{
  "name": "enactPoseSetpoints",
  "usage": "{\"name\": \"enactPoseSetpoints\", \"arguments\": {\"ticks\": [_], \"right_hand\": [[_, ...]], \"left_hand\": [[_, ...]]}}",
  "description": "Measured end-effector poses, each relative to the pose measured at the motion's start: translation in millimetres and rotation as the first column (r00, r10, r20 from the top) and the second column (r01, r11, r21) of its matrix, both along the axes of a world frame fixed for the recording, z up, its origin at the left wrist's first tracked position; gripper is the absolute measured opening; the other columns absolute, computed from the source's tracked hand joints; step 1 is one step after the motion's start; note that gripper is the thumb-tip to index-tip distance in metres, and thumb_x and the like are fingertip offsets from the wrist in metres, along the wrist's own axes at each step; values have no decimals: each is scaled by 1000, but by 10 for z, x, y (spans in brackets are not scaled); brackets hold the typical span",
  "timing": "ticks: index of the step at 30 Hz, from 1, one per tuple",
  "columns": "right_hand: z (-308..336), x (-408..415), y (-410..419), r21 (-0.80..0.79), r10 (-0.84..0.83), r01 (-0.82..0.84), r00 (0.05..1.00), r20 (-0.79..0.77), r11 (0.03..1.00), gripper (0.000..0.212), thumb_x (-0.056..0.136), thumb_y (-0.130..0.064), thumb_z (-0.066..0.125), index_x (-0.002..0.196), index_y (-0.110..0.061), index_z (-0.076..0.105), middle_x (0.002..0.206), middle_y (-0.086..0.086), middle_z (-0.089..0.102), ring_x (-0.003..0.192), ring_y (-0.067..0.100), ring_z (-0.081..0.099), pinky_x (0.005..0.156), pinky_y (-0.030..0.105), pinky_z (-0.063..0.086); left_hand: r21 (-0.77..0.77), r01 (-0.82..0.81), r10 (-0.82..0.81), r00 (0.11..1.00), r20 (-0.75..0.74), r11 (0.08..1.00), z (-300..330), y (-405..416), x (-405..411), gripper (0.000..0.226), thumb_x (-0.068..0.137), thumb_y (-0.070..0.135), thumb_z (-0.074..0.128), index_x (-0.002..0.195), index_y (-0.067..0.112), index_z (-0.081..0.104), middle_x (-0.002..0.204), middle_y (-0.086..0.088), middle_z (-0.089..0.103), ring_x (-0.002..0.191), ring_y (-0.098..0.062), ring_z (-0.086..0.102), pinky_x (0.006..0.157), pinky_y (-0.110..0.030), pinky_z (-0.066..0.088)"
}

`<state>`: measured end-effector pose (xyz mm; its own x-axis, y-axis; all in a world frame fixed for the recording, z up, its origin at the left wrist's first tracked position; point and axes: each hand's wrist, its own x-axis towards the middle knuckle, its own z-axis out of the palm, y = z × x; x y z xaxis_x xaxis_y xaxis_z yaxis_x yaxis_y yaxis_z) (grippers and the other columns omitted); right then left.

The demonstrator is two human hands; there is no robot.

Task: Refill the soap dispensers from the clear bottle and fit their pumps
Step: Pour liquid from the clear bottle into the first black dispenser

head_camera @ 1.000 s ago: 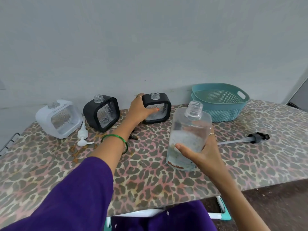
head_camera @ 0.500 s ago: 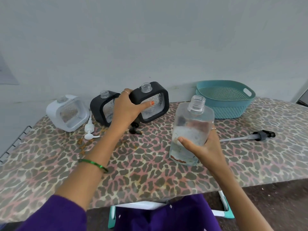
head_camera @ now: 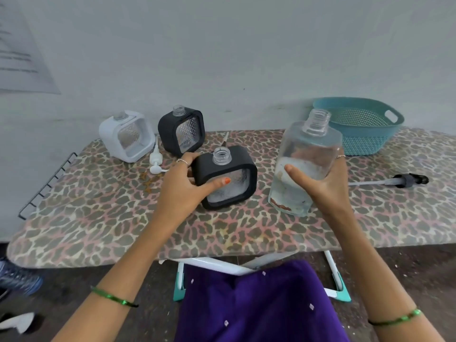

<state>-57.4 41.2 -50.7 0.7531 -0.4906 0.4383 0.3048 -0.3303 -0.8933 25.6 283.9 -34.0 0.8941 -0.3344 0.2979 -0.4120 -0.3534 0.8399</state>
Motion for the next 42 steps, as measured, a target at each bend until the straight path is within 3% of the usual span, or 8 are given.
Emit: {"name": "enactPoseSetpoints", "arguments": {"ticks": [7, 12, 15, 20, 24, 28, 36, 42], "right_hand": [[147, 48, -12, -193, 30, -37, 999, -41, 980, 72, 63, -40, 83, 120, -16, 46, 113, 1, 60, 106, 15, 61, 92, 46, 50], [281, 57, -61, -382, 29, -59, 996, -84, 922, 73, 63, -36, 85, 118, -10, 45, 105, -3, 62, 95, 7, 62, 84, 21, 50], [346, 80, -107, -535, -52, -13, 993, -106, 845, 66, 64, -31, 87, 109, -14, 43, 89, -18, 56, 72, 1, 56, 65, 4, 40], [446, 127, -100, -723, -142, -12, 978, -152, 690, 67, 62, -36, 86, 106, -20, 39, 72, -14, 48, 59, 10, 48, 52, 12, 34], [489, 150, -92, -856, -186, -41, 970, -159, 516, 79, 62, -46, 83, 123, -12, 45, 85, -6, 52, 71, 29, 59, 59, 28, 38], [549, 159, -63, -909, -196, -28, 973, -120, 417, 80, 62, -43, 83, 125, -10, 48, 97, 8, 65, 80, 37, 63, 62, 36, 44], [661, 193, -94, -971, -203, -39, 975, -88, 235, 82, 59, -42, 84, 126, -6, 51, 99, 16, 68, 75, 38, 65, 58, 36, 46], [716, 191, -114, -984, -194, -52, 977, -85, 171, 81, 58, -44, 84, 122, -6, 51, 90, 17, 68, 67, 38, 64, 54, 33, 43]], "left_hand": [[21, 0, -2, 997, 78, 1000, -169, -55, -17, 58, 70, 41, 79, 118, 21, 54, 103, 15, 60, 92, 7, 56, 76, -9, 48], [-32, 10, -7, 995, 97, 999, -180, -68, -13, 52, 70, 39, 79, 113, 29, 51, 99, 27, 55, 89, 20, 53, 72, -1, 42], [-98, 29, -22, 997, 79, 995, -231, -87, -21, 52, 72, 32, 80, 114, 31, 49, 103, 25, 56, 93, 17, 55, 75, -3, 43], [-183, 40, -33, 999, 38, 982, -347, -84, -18, 55, 71, 27, 81, 117, 26, 50, 109, 14, 62, 98, 8, 59, 79, -9, 48], [-189, 26, -17, 999, 52, 982, -402, -52, -34, 56, 70, 27, 82, 110, 43, 45, 103, 23, 59, 93, 13, 58, 73, -5, 45], [-178, 20, -6, 997, 80, 984, -424, -53, -24, 57, 69, 31, 81, 114, 36, 46, 103, 25, 58, 94, 14, 57, 75, -4, 44], [-155, 42, -19, 989, 147, 987, -442, -52, -12, 65, 69, 41, 76, 123, 14, 52, 102, 22, 59, 93, 15, 56, 75, -3, 43], [-141, 36, -12, 986, 169, 989, -468, -50, -2, 69, 69, 52, 74, 123, 16, 51, 106, 7, 63, 97, 5, 58, 79, -6, 43]]}}
